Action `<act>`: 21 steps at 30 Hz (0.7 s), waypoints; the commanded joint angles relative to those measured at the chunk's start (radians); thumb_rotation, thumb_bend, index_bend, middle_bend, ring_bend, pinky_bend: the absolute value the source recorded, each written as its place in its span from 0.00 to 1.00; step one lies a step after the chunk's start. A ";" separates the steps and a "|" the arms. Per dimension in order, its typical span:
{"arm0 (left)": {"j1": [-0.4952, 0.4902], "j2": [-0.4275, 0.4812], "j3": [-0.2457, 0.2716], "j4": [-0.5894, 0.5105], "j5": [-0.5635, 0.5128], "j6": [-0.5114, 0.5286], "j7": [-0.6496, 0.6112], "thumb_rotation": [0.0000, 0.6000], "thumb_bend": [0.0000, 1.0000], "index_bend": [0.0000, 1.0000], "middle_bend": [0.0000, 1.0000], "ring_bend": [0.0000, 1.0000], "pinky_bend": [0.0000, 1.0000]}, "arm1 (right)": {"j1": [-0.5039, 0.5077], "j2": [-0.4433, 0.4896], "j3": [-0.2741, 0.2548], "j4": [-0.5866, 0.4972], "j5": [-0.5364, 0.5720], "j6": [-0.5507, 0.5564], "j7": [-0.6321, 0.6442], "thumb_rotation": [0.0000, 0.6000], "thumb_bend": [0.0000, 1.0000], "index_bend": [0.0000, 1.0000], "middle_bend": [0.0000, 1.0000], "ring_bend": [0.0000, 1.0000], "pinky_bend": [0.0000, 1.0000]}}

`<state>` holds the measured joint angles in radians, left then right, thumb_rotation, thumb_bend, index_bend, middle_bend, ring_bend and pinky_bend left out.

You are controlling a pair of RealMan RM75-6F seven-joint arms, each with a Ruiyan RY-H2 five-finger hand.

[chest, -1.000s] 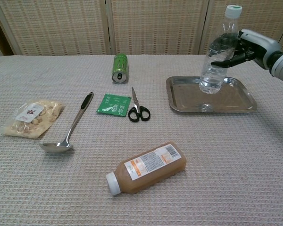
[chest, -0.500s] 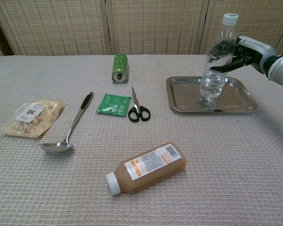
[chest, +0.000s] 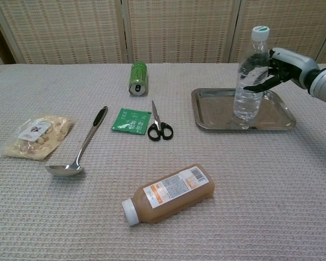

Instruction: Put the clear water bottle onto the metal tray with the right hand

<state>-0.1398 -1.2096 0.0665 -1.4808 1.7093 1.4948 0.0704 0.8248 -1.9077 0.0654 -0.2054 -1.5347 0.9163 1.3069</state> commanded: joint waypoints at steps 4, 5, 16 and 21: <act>0.000 0.000 0.001 0.000 0.003 0.001 0.002 1.00 0.59 0.32 0.29 0.25 0.38 | -0.006 0.006 -0.013 0.004 -0.009 0.006 -0.005 1.00 0.00 0.14 0.09 0.00 0.20; 0.000 0.000 0.001 0.000 0.003 0.001 0.002 1.00 0.59 0.32 0.29 0.25 0.38 | -0.006 0.006 -0.013 0.004 -0.009 0.006 -0.005 1.00 0.00 0.13 0.08 0.00 0.20; -0.001 -0.002 0.004 -0.002 0.008 -0.001 0.009 1.00 0.59 0.32 0.29 0.25 0.38 | -0.052 0.090 -0.051 -0.023 -0.037 0.067 -0.014 1.00 0.00 0.00 0.00 0.00 0.10; -0.001 0.000 0.005 -0.004 0.007 -0.001 0.007 1.00 0.59 0.32 0.29 0.25 0.38 | -0.106 0.143 -0.074 -0.013 -0.057 0.155 -0.200 1.00 0.00 0.00 0.00 0.00 0.05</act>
<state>-0.1404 -1.2101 0.0712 -1.4848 1.7167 1.4940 0.0780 0.7542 -1.7946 0.0057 -0.2254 -1.5801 1.0200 1.2252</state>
